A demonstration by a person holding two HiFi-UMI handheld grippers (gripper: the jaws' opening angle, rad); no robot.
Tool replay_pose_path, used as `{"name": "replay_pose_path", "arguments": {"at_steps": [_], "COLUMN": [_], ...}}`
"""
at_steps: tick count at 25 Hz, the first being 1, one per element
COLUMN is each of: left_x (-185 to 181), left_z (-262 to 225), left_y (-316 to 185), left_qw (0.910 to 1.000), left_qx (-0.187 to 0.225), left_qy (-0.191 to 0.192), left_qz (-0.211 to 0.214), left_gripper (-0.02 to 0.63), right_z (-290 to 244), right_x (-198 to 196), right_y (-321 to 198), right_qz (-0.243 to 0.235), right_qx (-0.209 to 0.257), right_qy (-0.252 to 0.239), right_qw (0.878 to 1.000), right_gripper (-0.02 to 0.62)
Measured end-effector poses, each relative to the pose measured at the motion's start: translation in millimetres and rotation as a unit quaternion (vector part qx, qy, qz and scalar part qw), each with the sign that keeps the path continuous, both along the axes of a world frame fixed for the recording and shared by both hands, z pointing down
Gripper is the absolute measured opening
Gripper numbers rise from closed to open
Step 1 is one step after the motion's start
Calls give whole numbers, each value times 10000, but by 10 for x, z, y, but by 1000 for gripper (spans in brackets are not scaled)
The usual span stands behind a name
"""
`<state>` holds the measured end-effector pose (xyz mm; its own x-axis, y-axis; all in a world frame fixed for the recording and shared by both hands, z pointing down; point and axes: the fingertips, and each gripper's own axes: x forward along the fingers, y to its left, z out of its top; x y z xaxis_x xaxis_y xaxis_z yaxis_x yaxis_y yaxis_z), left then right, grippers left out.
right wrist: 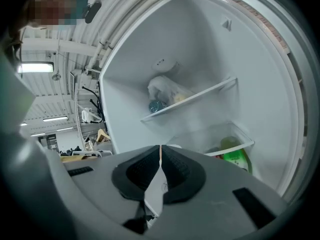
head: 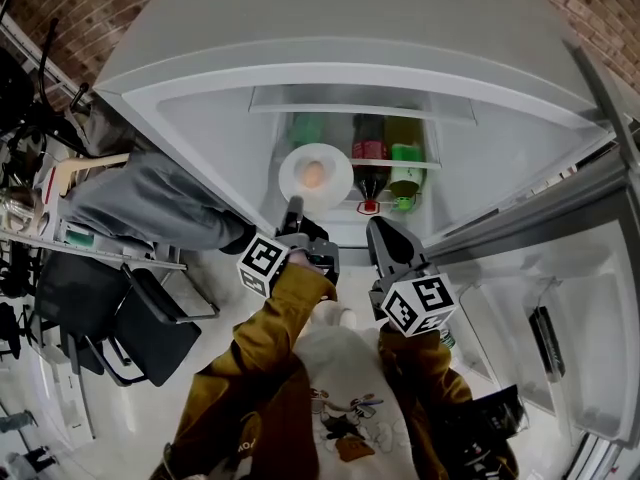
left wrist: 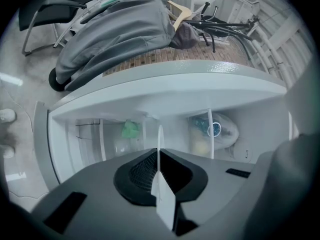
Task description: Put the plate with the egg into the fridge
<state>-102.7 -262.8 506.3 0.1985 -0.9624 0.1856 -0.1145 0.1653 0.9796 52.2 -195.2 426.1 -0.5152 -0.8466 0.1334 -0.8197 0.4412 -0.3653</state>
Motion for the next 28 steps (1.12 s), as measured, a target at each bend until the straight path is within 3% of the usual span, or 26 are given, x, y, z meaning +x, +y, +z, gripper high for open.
{"name": "replay_pose_path", "arguments": {"at_steps": [28], "left_x": [-35], "left_z": [162], "left_y": [-291], "left_qw": [9997], "left_qx": [-121], "left_qy": [-118], "left_qz": [-152], "left_gripper": [18], "right_z": [268], "right_x": [-85], "right_y": [-405], "right_qz": [75], "right_qx": [-198], "right_qy": [242], "right_qw": [9995], "right_gripper": [8]}}
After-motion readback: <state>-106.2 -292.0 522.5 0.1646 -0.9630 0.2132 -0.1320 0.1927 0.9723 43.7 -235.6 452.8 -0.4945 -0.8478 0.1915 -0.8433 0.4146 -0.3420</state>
